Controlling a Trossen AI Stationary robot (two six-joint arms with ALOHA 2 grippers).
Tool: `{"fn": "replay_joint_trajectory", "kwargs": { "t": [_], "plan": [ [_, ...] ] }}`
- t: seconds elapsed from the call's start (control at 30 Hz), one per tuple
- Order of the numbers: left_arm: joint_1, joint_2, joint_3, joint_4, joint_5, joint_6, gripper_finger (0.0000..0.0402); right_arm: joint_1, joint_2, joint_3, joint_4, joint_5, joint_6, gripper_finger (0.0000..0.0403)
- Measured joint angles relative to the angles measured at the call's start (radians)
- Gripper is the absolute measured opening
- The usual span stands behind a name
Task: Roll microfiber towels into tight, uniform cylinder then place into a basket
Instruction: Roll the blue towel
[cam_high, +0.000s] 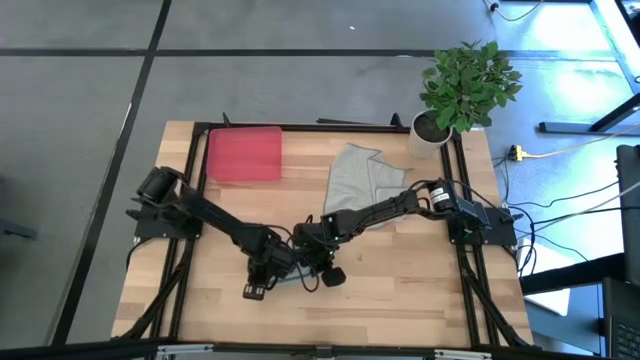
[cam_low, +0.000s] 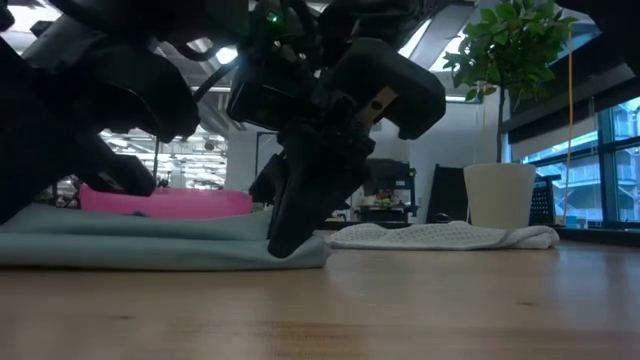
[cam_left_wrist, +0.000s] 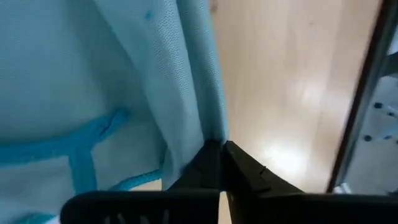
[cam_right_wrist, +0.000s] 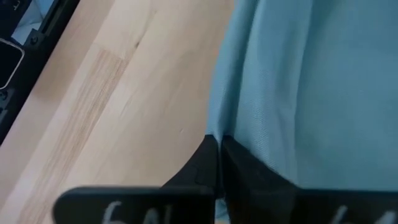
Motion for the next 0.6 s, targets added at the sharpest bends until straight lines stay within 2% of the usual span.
{"fn": "replay_joint_trajectory", "kwargs": {
  "t": [0.23, 0.6],
  "plan": [
    [-0.027, -0.083, -0.002, -0.058, -0.134, 0.0, 0.0, -0.001, 0.0, 0.0, -0.001, 0.001, -0.002, 0.001],
    [-0.091, -0.182, 0.0, -0.07, -0.262, -0.092, 0.0, -0.001, 0.0, 0.0, -0.001, 0.003, -0.004, 0.001]
  ]
}}
